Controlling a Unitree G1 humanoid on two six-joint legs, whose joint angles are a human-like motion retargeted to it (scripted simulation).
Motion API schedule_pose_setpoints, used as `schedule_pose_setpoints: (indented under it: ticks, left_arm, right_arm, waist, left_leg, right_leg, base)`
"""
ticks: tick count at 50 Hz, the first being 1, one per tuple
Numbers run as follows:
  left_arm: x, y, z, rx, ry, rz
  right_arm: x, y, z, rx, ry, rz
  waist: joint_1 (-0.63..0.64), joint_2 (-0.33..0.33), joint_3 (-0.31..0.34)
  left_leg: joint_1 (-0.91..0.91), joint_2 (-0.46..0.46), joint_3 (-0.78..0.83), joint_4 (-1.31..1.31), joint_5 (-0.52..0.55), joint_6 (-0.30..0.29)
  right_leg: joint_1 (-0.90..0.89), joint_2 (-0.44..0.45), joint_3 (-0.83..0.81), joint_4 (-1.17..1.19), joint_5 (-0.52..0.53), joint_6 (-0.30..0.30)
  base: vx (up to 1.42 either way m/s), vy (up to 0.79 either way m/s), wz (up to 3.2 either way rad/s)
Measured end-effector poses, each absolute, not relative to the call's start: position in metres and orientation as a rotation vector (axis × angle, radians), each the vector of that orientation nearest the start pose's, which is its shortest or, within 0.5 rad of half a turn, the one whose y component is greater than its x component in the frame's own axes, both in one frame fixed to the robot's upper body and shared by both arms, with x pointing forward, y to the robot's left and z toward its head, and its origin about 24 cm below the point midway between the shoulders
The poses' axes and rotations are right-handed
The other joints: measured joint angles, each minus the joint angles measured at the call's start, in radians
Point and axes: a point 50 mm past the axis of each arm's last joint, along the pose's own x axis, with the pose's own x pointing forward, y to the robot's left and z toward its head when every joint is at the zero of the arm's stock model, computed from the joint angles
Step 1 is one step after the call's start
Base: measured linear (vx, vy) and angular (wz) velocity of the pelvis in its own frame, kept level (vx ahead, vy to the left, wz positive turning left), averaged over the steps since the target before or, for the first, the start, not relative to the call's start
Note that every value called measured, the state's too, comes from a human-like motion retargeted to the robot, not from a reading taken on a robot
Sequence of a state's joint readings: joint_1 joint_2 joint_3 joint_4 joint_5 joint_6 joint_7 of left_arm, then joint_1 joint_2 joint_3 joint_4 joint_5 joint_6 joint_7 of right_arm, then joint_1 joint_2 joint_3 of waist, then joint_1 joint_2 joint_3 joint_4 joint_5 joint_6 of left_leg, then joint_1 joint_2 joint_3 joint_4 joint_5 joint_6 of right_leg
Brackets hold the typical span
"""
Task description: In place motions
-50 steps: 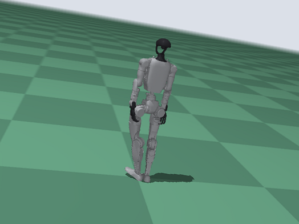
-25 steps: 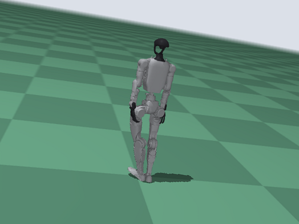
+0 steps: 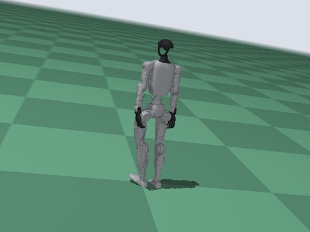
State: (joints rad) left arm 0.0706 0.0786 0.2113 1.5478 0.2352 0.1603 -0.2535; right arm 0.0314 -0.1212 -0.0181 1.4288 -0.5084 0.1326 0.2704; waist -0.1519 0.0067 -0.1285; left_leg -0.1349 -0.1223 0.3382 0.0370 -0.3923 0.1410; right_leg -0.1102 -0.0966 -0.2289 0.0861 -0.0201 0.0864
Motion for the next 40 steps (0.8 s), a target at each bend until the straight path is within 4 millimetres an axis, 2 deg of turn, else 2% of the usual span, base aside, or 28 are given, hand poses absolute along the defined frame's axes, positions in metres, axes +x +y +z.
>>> schedule_pose_setpoints:
  ticks: [5,10,14,18,21,25,30,33,36,40]
  left_arm:
    - [-0.042,0.165,-0.176,-0.183,1.820,-0.095]
    - [-0.049,0.159,-0.175,-0.189,1.826,-0.113]
    - [-0.056,0.157,-0.175,-0.223,1.792,-0.048]
    - [-0.076,0.157,-0.172,-0.286,1.805,-0.004]
    - [-0.103,0.160,-0.165,-0.326,1.866,0.006]
    - [-0.149,0.161,-0.149,-0.390,1.986,0.021]
    - [-0.182,0.159,-0.134,-0.454,2.055,0.112]
    - [-0.185,0.159,-0.133,-0.475,2.055,0.167]
    - [-0.175,0.158,-0.138,-0.490,2.030,0.203]
    - [-0.133,0.157,-0.156,-0.484,1.928,0.253]
  right_arm:
    - [0.002,-0.203,-0.178,-0.336,1.685,0.427]
    - [-0.007,-0.213,-0.175,-0.295,1.746,0.332]
    - [0.005,-0.210,-0.175,-0.215,1.720,0.224]
    - [0.040,-0.194,-0.177,-0.131,1.605,0.225]
    - [0.078,-0.176,-0.174,-0.090,1.478,0.299]
    - [0.136,-0.145,-0.161,-0.090,1.275,0.417]
    - [0.181,-0.117,-0.141,-0.130,1.094,0.522]
    - [0.189,-0.110,-0.136,-0.163,1.047,0.552]
    - [0.186,-0.109,-0.138,-0.187,1.049,0.559]
    - [0.161,-0.117,-0.150,-0.164,1.141,0.540]
  waist:
    - [-0.025,0.002,0.015]
    - [-0.063,0.015,0.008]
    - [-0.045,0.015,0.016]
    - [0.004,0.017,0.033]
    - [0.009,0.021,0.039]
    - [0.013,0.029,0.041]
    - [0.009,0.028,0.043]
    - [0.005,0.024,0.042]
    - [0.001,0.019,0.040]
    - [-0.003,0.013,0.036]
  left_leg:
    - [0.012,0.001,-0.031,0.003,0.017,-0.003]
    - [0.035,-0.012,-0.100,-0.013,0.026,-0.007]
    - [0.033,-0.007,-0.103,-0.005,0.038,-0.016]
    - [0.036,0.003,-0.068,0.002,0.047,-0.017]
    - [0.044,0.006,-0.063,0.002,0.047,-0.020]
    - [0.054,0.013,-0.045,-0.002,0.046,-0.024]
    - [0.058,0.018,-0.031,-0.002,0.045,-0.029]
    - [0.059,0.018,-0.030,-0.002,0.046,-0.031]
    - [0.058,0.018,-0.029,-0.004,0.048,-0.032]
    - [0.053,0.018,-0.028,-0.005,0.051,-0.031]
  right_leg:
    - [0.040,-0.001,-0.071,-0.024,-0.003,-0.001]
    - [0.061,-0.006,-0.151,-0.033,-0.011,-0.005]
    - [0.076,-0.009,-0.165,-0.036,-0.011,-0.011]
    - [0.086,0.003,-0.127,-0.038,-0.006,-0.019]
    - [0.089,0.010,-0.110,-0.040,-0.002,-0.023]
    - [0.083,0.019,-0.081,-0.040,0.006,-0.027]
    - [0.074,0.023,-0.055,-0.036,0.010,-0.030]
    - [0.074,0.023,-0.049,-0.036,0.012,-0.031]
    - [0.071,0.022,-0.048,-0.035,0.014,-0.031]
    - [0.067,0.021,-0.051,-0.034,0.015,-0.031]
  base:
    - [0.11,-0.05,0.70]
    - [0.09,-0.04,0.80]
    - [0.07,-0.02,0.26]
    - [0.06,-0.01,-0.35]
    - [0.00,0.00,0.00]
    - [0.04,-0.02,-0.29]
    - [0.01,-0.01,-0.09]
    - [0.00,0.00,0.00]
    - [0.00,0.00,0.00]
    - [0.00,0.00,0.00]
